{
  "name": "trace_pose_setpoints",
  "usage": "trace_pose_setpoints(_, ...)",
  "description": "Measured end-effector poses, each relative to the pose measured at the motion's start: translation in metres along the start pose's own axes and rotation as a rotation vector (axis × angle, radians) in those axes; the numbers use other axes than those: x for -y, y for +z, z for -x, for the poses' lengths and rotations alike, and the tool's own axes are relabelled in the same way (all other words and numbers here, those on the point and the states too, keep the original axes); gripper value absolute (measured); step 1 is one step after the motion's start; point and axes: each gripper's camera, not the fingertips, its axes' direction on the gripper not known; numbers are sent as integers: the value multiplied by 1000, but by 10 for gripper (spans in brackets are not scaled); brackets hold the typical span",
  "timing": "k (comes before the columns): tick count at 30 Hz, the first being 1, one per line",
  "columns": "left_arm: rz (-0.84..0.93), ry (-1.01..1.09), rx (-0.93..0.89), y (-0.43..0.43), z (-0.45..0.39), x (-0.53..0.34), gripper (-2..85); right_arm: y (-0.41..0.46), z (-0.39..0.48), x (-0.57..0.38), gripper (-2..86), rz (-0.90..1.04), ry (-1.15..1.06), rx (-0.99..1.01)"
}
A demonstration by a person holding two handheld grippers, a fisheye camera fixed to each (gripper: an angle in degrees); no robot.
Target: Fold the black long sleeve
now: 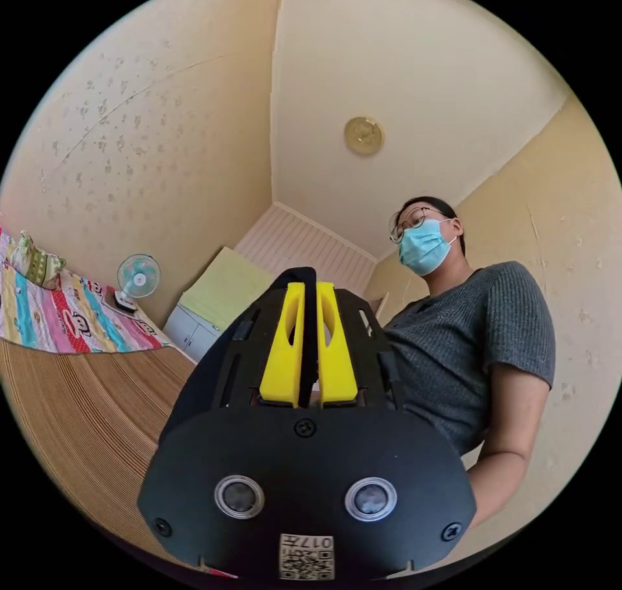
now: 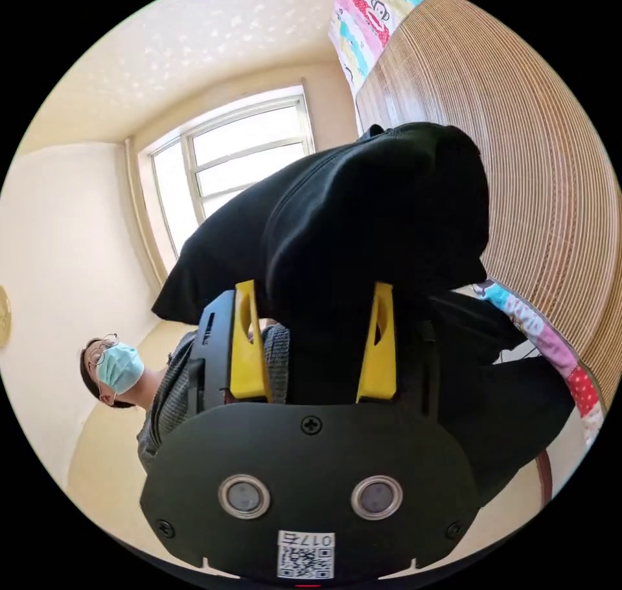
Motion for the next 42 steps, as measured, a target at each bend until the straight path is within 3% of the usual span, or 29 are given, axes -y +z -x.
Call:
trace_pose_setpoints(2, 79, 43, -16, 25, 2, 5, 30, -7, -6, 0, 125, -34, -60, 139)
trace_pose_setpoints(7, 288, -1, 216, 60, 15, 9, 35, -54, 28, -9, 69, -143, -284, 130)
trace_pose_setpoints(10, 450, -187, 520, 73, 46, -6, 39, -68, 55, -19, 55, -173, -374, -26)
trace_pose_setpoints(14, 666, -479, 1095, 78, 103, -50, 55, -65, 85, -30, 49, -250, -475, -153)
trace_pose_setpoints(16, 706, -518, 1203, 82, 118, -67, 52, -61, 95, -30, 46, -276, -503, -189)
trace_pose_setpoints(19, 669, -455, 1134, 108, 132, -84, 53, -49, 108, -21, 40, -268, -514, -271)
trace_pose_setpoints(23, 768, -358, 862, 180, 165, -114, 85, -42, 128, -12, 35, -282, -552, -305)
trace_pose_setpoints(29, 789, -248, 916, 231, 188, -136, 136, -54, 149, -8, 38, -336, -632, -160)
trace_pose_setpoints(34, 823, -172, 907, 214, 203, -126, 58, -60, 159, -9, 43, -343, -668, -187)
trace_pose_setpoints(39, 535, -247, 381, 119, 220, -89, 51, -94, 159, -23, 44, -386, -700, -153)
trace_pose_setpoints(42, 381, -301, 163, 70, 237, -78, 49, -106, 163, -30, 45, -381, -735, -151)
